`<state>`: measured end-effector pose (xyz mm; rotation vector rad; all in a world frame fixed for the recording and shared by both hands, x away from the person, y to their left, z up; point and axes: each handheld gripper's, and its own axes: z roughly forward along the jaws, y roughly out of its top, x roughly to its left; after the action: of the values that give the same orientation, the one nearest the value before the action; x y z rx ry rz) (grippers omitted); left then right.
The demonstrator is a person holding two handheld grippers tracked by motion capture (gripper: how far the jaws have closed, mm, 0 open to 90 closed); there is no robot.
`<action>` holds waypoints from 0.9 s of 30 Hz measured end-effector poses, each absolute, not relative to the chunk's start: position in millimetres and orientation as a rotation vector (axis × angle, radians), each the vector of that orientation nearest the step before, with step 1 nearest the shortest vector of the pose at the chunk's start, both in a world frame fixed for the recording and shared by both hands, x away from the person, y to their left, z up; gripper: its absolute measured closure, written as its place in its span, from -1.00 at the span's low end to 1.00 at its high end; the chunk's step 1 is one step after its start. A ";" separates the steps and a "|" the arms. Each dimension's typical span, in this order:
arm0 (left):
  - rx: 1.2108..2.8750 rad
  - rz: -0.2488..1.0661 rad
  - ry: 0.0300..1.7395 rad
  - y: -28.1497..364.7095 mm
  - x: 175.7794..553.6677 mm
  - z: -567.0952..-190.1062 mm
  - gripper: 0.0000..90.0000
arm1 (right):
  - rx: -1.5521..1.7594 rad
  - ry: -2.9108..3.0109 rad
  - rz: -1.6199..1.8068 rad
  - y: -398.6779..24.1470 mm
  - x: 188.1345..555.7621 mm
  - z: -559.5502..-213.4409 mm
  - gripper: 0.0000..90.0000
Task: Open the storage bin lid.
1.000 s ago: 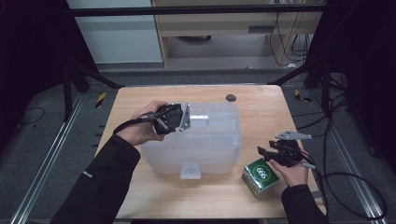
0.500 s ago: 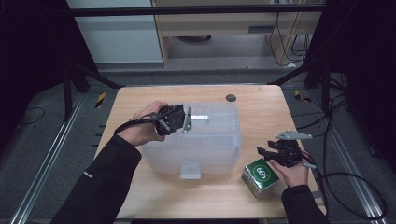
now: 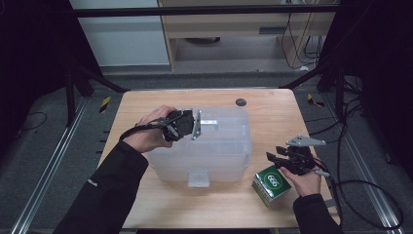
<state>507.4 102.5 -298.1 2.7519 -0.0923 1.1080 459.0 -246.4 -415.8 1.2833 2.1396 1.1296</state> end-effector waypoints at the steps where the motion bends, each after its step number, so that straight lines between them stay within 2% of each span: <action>1: 2.754 1.115 -0.095 102.0 507.2 -298.0 0.65 | 1.275 2.143 1.139 -244.9 457.9 -414.1 0.22; 18: 2.727 1.120 -0.069 103.2 511.0 -293.0 0.64 | 1.249 2.158 1.190 -243.1 455.0 -410.7 0.44; 22: 2.705 1.130 -0.060 104.3 513.5 -291.9 0.63 | 1.225 2.184 1.221 -241.5 454.1 -408.4 0.61; 27: 2.700 1.134 -0.043 105.4 515.6 -289.6 0.62 | 1.195 2.207 1.232 -237.9 453.0 -407.5 0.73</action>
<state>515.6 105.4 -289.6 2.7000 -0.0431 1.1338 453.0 -237.9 -407.5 1.1950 2.2068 1.2324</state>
